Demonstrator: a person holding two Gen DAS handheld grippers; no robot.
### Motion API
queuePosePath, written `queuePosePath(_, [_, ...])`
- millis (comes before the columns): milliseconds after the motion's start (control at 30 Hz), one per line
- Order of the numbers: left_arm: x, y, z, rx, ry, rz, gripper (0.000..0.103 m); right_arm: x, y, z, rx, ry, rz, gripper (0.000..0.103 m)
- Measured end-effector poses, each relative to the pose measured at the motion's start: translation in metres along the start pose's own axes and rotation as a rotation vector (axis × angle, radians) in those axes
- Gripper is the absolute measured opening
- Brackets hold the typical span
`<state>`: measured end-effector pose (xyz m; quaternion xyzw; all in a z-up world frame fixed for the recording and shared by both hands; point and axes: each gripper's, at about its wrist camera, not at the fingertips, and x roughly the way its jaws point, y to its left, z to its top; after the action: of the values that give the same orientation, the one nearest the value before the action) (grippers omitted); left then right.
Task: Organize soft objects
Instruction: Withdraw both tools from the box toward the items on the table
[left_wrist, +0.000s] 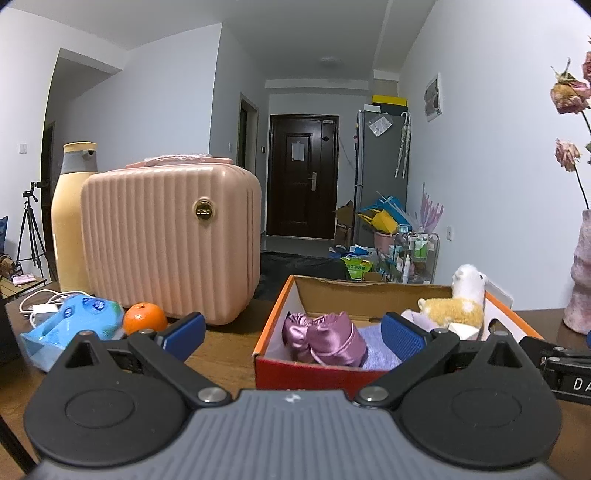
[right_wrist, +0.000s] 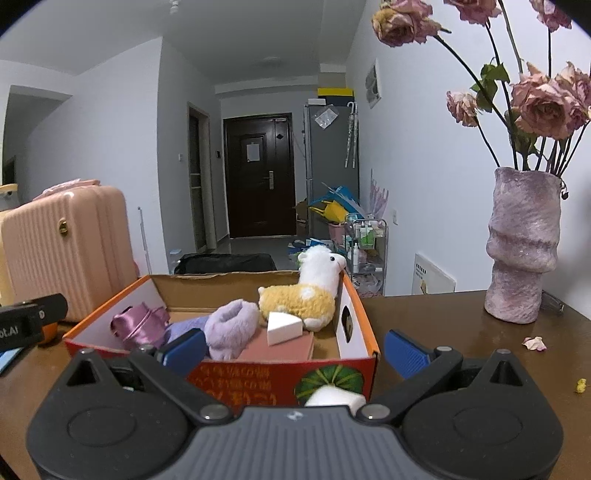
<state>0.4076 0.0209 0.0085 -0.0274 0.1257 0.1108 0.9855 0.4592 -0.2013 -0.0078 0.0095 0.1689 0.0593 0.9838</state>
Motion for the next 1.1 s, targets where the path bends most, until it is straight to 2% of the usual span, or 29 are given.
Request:
queuePosePath(567, [-0.063, 0.013, -0.026, 0.029, 0.061, -0.012, 0.103, -0.067, 0.006, -0.035, -0.080, 0.017, 0.048, 0.103])
queuePosePath(1100, [-0.119, 0.018, -0.047, 0.082, 0.098, -0.067, 0.103, -0.118, 0.004, -0.059, -0.121, 0.039, 0.056, 0.103])
